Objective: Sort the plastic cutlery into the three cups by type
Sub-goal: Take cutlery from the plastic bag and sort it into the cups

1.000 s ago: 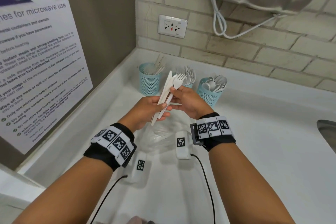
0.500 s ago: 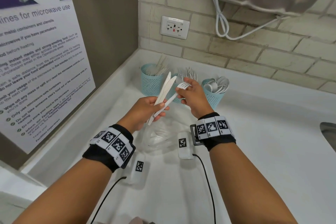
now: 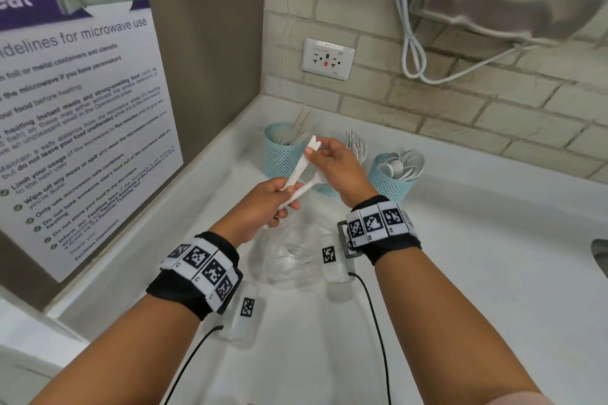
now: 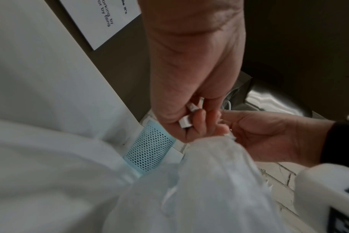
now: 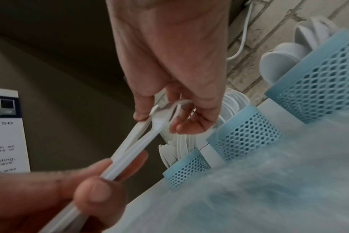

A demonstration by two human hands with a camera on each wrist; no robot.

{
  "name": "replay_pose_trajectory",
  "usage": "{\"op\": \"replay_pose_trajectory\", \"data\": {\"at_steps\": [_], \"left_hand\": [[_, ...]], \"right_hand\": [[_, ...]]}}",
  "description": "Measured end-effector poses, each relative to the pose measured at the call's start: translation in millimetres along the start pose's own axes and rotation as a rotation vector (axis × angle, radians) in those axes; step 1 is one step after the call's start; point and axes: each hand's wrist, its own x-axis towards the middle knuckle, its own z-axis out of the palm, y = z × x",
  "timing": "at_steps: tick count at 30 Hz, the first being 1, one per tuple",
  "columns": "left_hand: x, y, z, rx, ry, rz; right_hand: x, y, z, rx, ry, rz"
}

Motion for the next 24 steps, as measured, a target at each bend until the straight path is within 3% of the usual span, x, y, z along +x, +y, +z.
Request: {"op": "replay_pose_trajectory", "data": {"at_steps": [5, 13, 15, 17, 24], "left_hand": [[3.1, -0.3, -7.6, -0.026, 0.041, 0.012], [10.5, -5.6, -27.5, -0.099, 0.284, 0.018], [12.9, -8.1, -29.0, -0.113, 0.342, 0.01], [15.2, -10.7, -29.9, -0.118, 0.378, 0.007], [15.5, -17.2, -32.7, -0.135, 0.411, 0.012]], "right_hand": [[21.5, -18.9, 3.9, -0.022, -0.062, -0.011], [71.0, -62.3, -11.4, 0.156, 0.449, -0.14], [78.7, -61.6, -7.9, 0.135, 0.516, -0.191], [82.8, -54.3, 0.0, 0.01, 0.493, -0.23], [92.3, -21.3, 25.6, -0.7, 0.181, -0.34]]}}
